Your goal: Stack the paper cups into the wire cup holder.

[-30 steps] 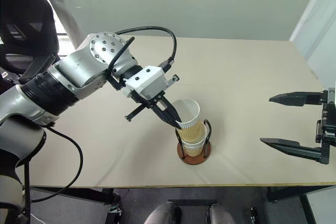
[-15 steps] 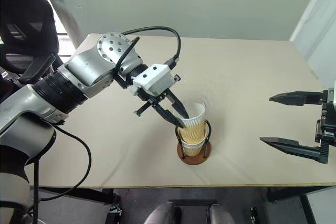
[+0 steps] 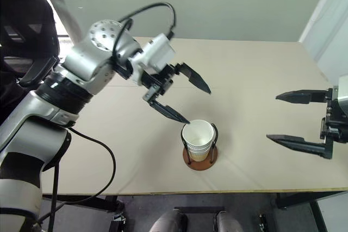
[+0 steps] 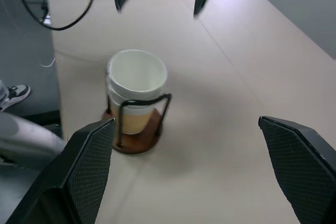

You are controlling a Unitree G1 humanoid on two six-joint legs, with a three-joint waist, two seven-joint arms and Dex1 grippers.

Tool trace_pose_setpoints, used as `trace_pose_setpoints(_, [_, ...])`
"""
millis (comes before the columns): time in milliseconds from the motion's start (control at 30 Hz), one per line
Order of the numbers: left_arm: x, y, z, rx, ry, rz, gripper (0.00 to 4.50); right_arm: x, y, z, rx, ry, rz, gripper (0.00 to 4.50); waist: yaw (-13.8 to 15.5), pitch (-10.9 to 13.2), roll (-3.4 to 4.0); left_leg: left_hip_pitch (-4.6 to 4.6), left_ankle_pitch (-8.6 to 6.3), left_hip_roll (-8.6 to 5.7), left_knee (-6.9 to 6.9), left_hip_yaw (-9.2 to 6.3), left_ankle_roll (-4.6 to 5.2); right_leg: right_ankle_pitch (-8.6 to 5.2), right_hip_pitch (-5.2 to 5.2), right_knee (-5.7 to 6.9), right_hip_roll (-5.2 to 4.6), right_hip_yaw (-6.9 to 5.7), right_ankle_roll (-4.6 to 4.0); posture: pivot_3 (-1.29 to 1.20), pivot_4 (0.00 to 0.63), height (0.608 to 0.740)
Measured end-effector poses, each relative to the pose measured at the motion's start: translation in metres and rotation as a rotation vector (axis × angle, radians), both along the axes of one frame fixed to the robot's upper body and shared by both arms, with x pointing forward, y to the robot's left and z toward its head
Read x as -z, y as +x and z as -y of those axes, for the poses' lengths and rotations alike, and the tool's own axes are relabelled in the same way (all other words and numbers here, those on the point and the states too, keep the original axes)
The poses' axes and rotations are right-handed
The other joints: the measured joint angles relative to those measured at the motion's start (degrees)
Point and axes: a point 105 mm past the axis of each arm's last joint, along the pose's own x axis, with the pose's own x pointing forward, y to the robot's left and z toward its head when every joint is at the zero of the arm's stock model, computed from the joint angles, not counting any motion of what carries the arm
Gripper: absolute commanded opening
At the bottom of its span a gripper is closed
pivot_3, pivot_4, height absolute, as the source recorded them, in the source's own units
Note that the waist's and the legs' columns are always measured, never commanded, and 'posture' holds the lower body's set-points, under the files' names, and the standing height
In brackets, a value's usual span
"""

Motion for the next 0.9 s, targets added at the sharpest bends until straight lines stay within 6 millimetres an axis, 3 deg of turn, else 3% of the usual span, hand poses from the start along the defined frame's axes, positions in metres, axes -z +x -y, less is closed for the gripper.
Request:
trace_pose_setpoints(133, [-0.001, 0.028, -0.059, -0.366, -0.108, 0.005, 4.47, 0.005, 0.025, 0.027, 0.104, -0.025, 0.012, 4.50, -0.48, -0.05, 0.21, 0.06, 0.13, 0.05, -0.08, 0.06, -0.06, 0.02, -0.06, 0.03, 0.02, 0.02, -0.01, 0.00, 0.150, 0.740])
trace_pose_setpoints(233, [0.017, 0.040, -0.144, -0.770, -0.182, -0.022, 4.47, 0.003, 0.040, 0.059, 0.214, -0.030, 0.027, 4.50, -1.32, -0.08, 0.27, 0.13, 0.56, 0.10, -0.20, 0.12, -0.66, 0.01, -0.13, 0.05, 0.08, 0.09, -0.05, 0.00, 0.150, 0.740])
trace_pose_setpoints(300, [0.031, 0.039, -0.186, -0.982, -0.216, -0.055, 4.47, 0.006, 0.048, 0.070, 0.244, -0.030, 0.019, 4.50, -1.33, -0.08, 0.24, 0.10, 0.58, 0.13, -0.23, 0.11, -0.73, -0.01, -0.15, 0.02, 0.10, 0.10, -0.10, 0.00, 0.150, 0.740])
trace_pose_setpoints(400, [0.055, 0.021, -0.222, -1.171, -0.274, -0.108, 4.47, 0.013, 0.061, 0.068, 0.222, -0.024, 0.011, 4.50, -1.42, -0.11, 0.25, 0.09, 0.57, 0.12, -0.22, 0.15, -0.71, -0.03, -0.15, 0.03, 0.09, 0.13, -0.13, 0.00, 0.150, 0.740])
trace_pose_setpoints(533, [0.090, -0.009, -0.231, -1.269, -0.229, -0.191, 4.47, 0.027, 0.076, 0.068, 0.202, -0.008, -0.029, 4.50, -0.90, -0.10, 0.14, 0.09, 0.50, 0.09, -0.15, 0.15, -0.61, -0.08, -0.14, 0.08, 0.07, 0.12, -0.27, 0.00, 0.150, 0.740])
trace_pose_setpoints(600, [0.090, -0.018, -0.231, -1.293, -0.242, -0.196, 4.47, 0.027, 0.081, 0.062, 0.169, -0.012, -0.029, 4.50, -0.56, -0.07, 0.10, 0.09, 0.21, 0.10, -0.17, 0.13, -0.13, -0.10, -0.17, 0.17, 0.06, 0.11, -0.69, 0.00, 0.150, 0.740])
trace_pose_setpoints(767, [0.069, -0.030, -0.239, -1.358, -0.315, -0.139, 4.47, 0.013, 0.094, 0.060, 0.147, -0.032, 0.014, 4.50, -0.68, -0.06, 0.09, 0.35, 0.36, 0.12, -0.27, 0.13, -0.37, 0.12, -0.14, 0.31, 0.06, 0.06, -1.27, 0.00, 0.150, 0.740])
trace_pose_setpoints(900, [0.078, -0.034, -0.238, -1.387, -0.330, -0.182, 4.47, 0.015, 0.101, 0.059, 0.132, -0.038, 0.001, 4.50, -1.06, -0.04, 0.08, 0.49, 0.63, 0.12, -0.29, 0.13, -0.54, 0.21, -0.13, 0.51, 0.08, 0.16, -1.45, 0.00, 0.150, 0.740])
